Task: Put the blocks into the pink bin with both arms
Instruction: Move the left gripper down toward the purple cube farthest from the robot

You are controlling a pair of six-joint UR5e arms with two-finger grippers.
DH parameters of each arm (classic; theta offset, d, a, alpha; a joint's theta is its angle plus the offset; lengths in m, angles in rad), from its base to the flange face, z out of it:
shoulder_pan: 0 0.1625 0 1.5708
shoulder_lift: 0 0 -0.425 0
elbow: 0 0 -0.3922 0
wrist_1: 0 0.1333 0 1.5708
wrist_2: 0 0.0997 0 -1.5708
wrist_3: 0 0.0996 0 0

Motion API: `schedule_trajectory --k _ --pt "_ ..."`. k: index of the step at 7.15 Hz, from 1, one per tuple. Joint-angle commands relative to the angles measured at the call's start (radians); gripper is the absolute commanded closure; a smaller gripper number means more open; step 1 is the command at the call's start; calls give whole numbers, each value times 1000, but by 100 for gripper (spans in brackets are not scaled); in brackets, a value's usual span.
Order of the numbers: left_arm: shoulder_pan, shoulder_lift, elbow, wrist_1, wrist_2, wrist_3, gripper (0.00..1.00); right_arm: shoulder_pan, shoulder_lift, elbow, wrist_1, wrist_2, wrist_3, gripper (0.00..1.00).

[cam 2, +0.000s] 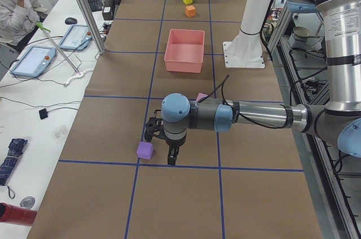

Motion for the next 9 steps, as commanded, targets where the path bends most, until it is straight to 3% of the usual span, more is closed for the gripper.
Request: schedule_trajectory --k 1,6,8,9 --pt "0 2 -30 2 -2 -2 0 0 0 0 0 0 0 0" --pt "1 -12 -76 -3 4 -12 0 0 6 12 6 5 -3 0" --pt "1 -57 -79 -44 1 -9 0 0 15 32 11 3 2 0" --pt "1 -89 -62 -113 3 -12 0 0 9 43 67 15 0 0"
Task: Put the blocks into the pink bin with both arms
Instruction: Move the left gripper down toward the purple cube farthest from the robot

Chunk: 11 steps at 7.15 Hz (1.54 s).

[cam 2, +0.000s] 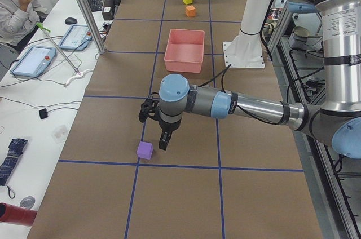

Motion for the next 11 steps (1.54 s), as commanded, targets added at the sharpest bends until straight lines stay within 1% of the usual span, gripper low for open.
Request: schedule_trajectory --k 1,2,4,5,6,7,8,9,10,11 --pt "0 -45 27 -76 -5 5 0 0 10 15 101 17 1 0" --pt "0 -66 65 -118 -5 0 0 0 56 9 105 17 1 0" --pt "10 -86 218 -284 -5 0 0 -2 58 -9 109 19 1 0" --pt "38 -100 272 -291 -5 -9 0 -2 57 -26 109 17 -2 0" --pt "57 -120 316 -310 -5 -116 0 -2 49 -26 132 31 -9 0" --pt "94 -125 371 -404 -2 -211 0 -2 47 -37 192 49 -11 0" --pt "149 -146 475 -558 2 -313 0 -3 46 -38 209 62 3 0" --pt "222 -190 581 -706 5 -448 0 -3 46 -40 211 62 1 0" --pt "274 -229 649 -778 77 -516 0 -3 46 -41 211 62 1 0" --pt "334 -255 685 -796 156 -540 0 -3 46 -46 212 62 1 0"
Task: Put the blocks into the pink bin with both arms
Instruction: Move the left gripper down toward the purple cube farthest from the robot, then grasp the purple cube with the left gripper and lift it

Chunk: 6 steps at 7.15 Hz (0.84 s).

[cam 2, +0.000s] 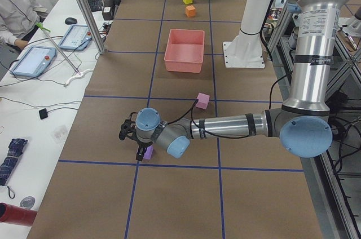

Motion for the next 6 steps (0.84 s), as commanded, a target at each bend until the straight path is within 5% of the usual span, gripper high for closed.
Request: schedule_trajectory --k 1,5,6 --pt "79 -56 86 -58 85 -62 0 0 0 -6 3 1 2 0" --pt "129 -58 100 -61 88 -59 0 0 0 -14 4 1 0 0" --pt "134 -56 101 -63 94 -57 10 0 0 -15 3 1 0 0"
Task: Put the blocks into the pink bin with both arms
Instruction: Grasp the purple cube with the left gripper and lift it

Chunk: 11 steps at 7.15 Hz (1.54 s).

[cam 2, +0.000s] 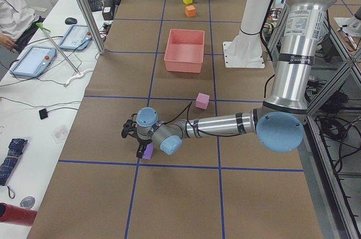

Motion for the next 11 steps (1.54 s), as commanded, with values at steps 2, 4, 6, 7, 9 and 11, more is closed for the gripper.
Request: schedule_trajectory --k 2,4,6,7,9,11 --pt "10 1 6 -3 28 10 44 0 -2 -3 -1 0 0 0" --pt "8 -1 -54 6 17 -1 60 0 -2 -11 -1 -2 -2 0" --pt "8 -11 -185 111 -30 -9 63 0 -2 -11 -3 0 0 0" --pt "8 -33 -309 265 -32 -37 63 0 -2 -11 -3 0 0 0" --pt "105 -118 -542 497 -29 -271 63 0 -2 -11 -3 0 1 0" --pt "286 -303 -576 571 43 -559 63 0 -2 -11 -4 3 3 0"
